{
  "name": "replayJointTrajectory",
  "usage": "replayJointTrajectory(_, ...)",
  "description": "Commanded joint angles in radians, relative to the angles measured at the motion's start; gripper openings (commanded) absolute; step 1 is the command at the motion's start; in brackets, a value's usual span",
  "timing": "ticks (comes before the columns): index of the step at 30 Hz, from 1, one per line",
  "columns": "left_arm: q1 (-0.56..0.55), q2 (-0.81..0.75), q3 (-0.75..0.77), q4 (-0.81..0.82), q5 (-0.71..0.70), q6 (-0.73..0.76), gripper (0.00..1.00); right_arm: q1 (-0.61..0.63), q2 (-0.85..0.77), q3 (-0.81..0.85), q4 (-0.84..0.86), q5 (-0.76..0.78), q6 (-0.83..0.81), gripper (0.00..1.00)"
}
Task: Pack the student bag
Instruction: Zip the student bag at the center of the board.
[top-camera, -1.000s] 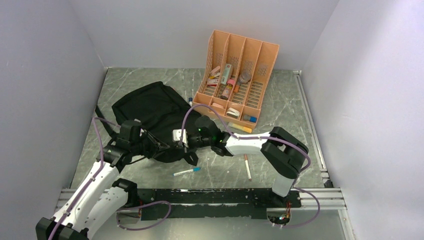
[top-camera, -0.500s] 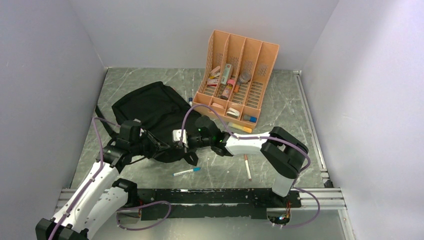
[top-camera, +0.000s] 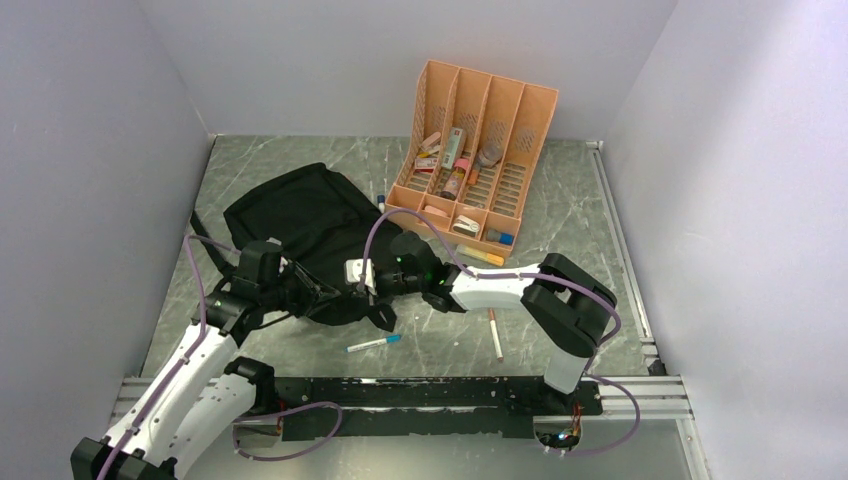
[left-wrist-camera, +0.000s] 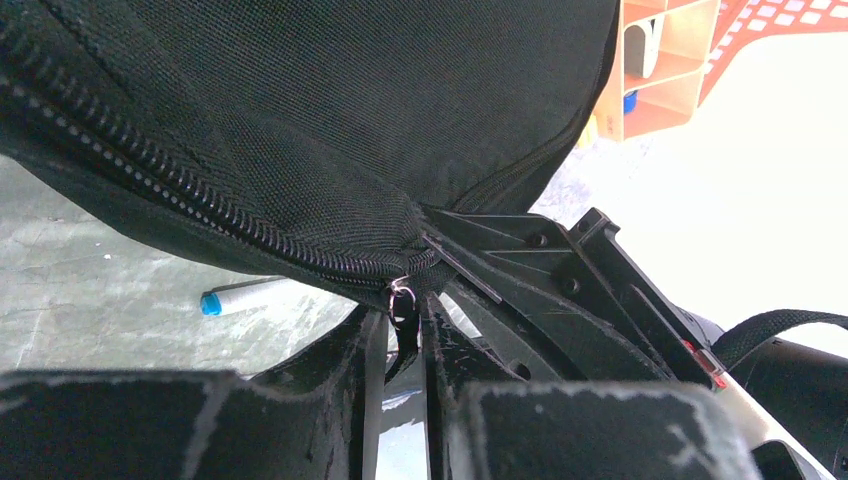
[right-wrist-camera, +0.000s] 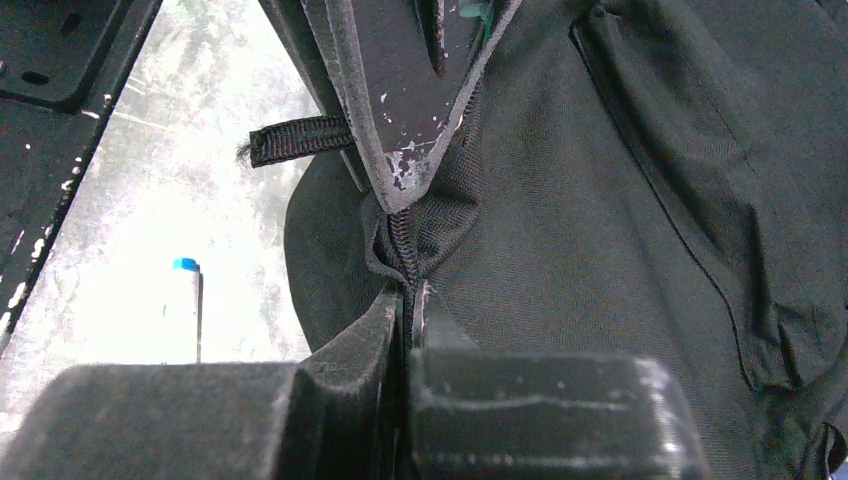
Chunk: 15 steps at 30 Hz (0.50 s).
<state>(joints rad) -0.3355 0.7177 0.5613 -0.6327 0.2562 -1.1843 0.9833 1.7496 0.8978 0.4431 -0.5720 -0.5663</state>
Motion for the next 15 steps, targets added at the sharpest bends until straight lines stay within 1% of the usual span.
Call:
replayJointTrajectory(1,-0.002,-0.015,0.034,0.050,0.068,0.005,0.22,0.005,0.022,0.023,0.007,-0.005,-0.019,0.00)
replayJointTrajectory(5,-0.002,-0.014,0.034,0.059,0.078,0.008,0.23,0.004,0.024,0.024,0.003,-0.005,-0.021,0.00)
replayJointTrajectory(7,-0.002,-0.013,0.034,0.066,0.084,0.011,0.25,0.005,0.025,0.024,0.003,-0.006,-0.021,0.00)
replayJointTrajectory(10,-0.002,-0.012,0.032,0.067,0.086,0.010,0.27,0.004,0.025,0.024,0.002,-0.007,-0.021,0.00)
replayJointTrajectory(13,-0.002,-0.010,0.031,0.067,0.088,0.009,0.25,0.005,0.026,0.024,0.000,-0.008,-0.023,0.00)
replayJointTrajectory(15,-0.002,-0.011,0.029,0.064,0.084,0.007,0.22,0.005,0.025,0.024,-0.003,-0.008,-0.025,0.00)
